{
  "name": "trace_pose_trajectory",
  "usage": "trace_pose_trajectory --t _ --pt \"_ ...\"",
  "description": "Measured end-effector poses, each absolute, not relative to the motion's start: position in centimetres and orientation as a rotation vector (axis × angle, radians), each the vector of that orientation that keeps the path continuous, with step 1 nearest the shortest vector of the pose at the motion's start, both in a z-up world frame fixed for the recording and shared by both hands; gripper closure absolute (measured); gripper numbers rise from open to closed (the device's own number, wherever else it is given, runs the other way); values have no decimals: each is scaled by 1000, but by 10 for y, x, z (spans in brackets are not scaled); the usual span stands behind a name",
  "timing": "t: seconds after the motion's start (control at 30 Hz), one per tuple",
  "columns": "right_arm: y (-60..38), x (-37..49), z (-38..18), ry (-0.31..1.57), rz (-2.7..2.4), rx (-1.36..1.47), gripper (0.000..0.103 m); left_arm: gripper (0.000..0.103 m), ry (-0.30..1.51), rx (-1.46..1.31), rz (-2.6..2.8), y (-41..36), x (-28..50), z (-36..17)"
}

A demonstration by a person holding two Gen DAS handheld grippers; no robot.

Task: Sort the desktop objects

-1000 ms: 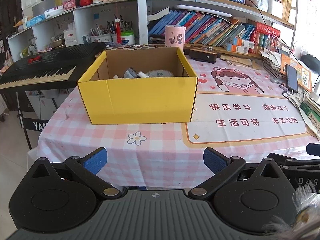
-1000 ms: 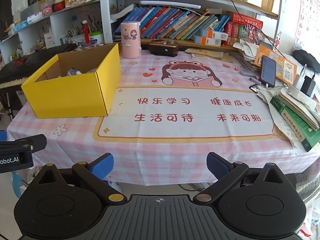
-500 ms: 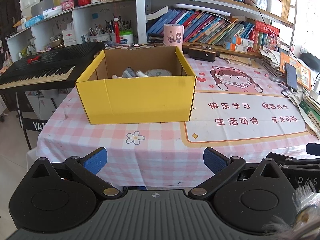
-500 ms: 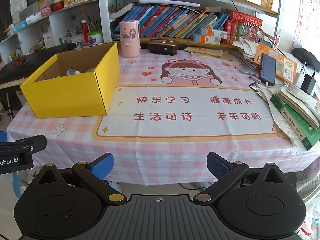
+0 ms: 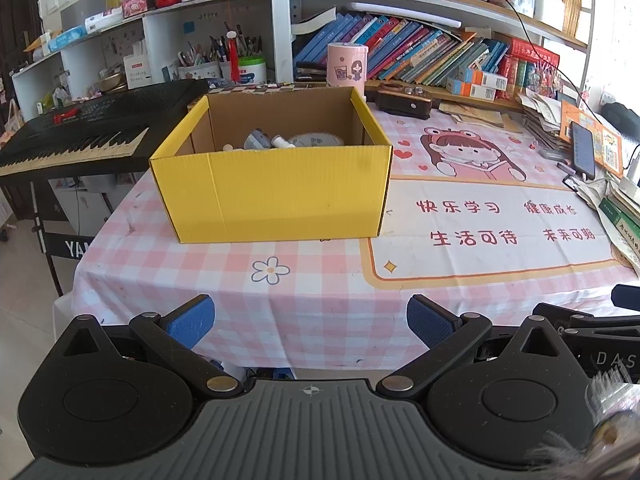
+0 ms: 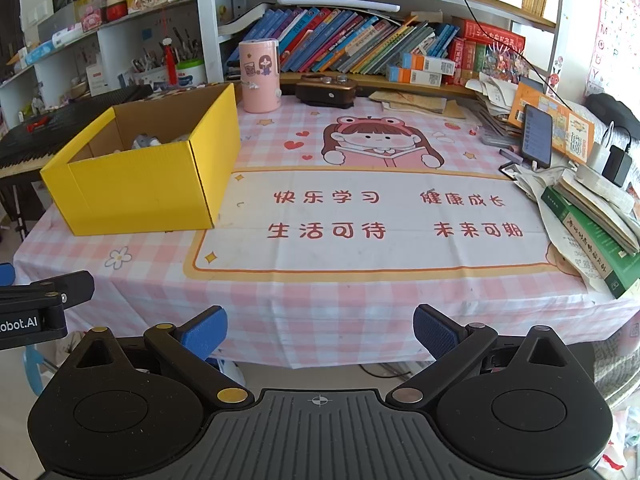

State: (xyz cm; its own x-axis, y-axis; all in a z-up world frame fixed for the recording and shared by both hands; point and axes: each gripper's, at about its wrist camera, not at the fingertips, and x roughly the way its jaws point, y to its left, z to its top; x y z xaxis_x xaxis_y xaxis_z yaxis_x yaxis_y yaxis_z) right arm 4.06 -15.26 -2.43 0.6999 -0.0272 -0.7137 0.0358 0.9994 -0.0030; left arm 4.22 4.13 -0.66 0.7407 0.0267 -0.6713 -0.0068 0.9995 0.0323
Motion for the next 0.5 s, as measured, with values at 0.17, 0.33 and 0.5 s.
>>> trace_pose_trajectory --t 0.17,0.33,0.5 --pt "-153 41 -24 794 -35 12 2 0 739 27 15 42 42 -8" --pt "-151 40 -27 798 -33 13 2 0 732 28 13 43 42 -6" --pt "-148 40 -27 799 -31 14 2 0 729 27 17 45 42 -5"
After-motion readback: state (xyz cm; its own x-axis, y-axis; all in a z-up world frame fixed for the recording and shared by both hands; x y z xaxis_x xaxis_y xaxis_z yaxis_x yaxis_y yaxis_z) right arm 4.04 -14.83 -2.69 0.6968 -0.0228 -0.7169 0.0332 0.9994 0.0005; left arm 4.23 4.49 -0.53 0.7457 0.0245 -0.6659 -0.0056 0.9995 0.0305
